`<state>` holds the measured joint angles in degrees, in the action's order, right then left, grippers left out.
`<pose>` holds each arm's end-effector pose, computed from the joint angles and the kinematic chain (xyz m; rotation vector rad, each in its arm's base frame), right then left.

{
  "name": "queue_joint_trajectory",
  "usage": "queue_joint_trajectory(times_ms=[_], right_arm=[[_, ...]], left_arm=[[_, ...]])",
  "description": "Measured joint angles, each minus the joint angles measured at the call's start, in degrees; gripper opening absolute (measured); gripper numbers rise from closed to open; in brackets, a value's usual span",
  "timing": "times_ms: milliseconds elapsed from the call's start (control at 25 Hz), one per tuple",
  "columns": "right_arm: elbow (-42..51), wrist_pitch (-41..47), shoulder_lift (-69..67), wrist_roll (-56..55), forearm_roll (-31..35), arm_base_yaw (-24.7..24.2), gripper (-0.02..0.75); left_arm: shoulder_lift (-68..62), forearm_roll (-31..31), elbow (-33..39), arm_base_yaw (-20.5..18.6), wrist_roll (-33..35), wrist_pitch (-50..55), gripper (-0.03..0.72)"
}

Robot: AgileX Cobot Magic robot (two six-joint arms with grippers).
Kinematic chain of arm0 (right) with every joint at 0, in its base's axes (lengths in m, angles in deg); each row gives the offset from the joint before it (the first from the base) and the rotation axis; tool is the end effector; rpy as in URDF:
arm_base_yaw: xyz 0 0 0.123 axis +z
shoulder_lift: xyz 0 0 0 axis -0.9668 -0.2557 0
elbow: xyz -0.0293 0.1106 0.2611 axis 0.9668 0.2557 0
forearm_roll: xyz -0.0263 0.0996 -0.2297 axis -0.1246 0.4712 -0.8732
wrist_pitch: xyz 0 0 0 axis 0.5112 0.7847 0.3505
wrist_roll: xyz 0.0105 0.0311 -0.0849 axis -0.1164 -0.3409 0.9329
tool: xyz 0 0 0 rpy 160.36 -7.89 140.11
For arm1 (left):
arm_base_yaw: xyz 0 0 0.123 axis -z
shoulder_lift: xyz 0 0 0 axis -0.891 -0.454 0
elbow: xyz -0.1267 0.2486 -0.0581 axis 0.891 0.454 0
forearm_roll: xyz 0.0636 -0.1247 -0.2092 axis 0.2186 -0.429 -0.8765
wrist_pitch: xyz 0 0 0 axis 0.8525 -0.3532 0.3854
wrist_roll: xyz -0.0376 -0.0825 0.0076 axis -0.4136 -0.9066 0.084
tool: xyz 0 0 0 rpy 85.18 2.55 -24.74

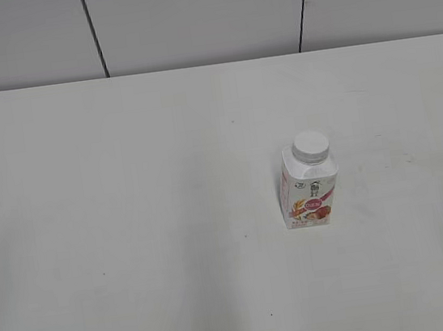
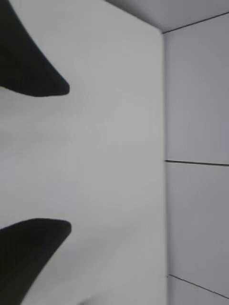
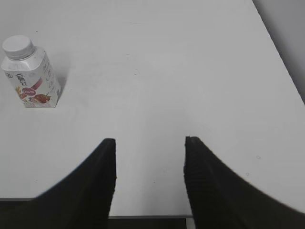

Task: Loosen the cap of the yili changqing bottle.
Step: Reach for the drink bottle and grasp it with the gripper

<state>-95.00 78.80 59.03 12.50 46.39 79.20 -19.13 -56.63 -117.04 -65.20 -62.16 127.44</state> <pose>-0.0091 -0.0001 0.2781 -0.1336 2.0520 0.0150 -0.0063 -0.0044 0.3054 0.0036 1.8095 -0.0105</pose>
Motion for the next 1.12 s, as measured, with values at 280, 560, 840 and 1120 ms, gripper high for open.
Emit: queue_joint_trajectory(times_ms=[280, 560, 840, 1120], right_arm=[[0.00, 0.00, 0.00, 0.00, 0.00, 0.00, 0.378], [0.00, 0.00, 0.00, 0.00, 0.00, 0.00, 0.378], [0.00, 0.00, 0.00, 0.00, 0.00, 0.00, 0.378], [0.00, 0.00, 0.00, 0.00, 0.00, 0.00, 0.378]], left_arm=[[-5.23, 2.59, 5.63, 0.00, 0.06, -26.49, 0.491], [-16.62, 2.58, 10.11, 0.00, 0.06, -45.28, 0.488], [-32.05, 2.12, 11.12, 0.00, 0.06, -58.70, 0.482], [-47.90, 2.12, 11.12, 0.00, 0.06, -71.21, 0.455]])
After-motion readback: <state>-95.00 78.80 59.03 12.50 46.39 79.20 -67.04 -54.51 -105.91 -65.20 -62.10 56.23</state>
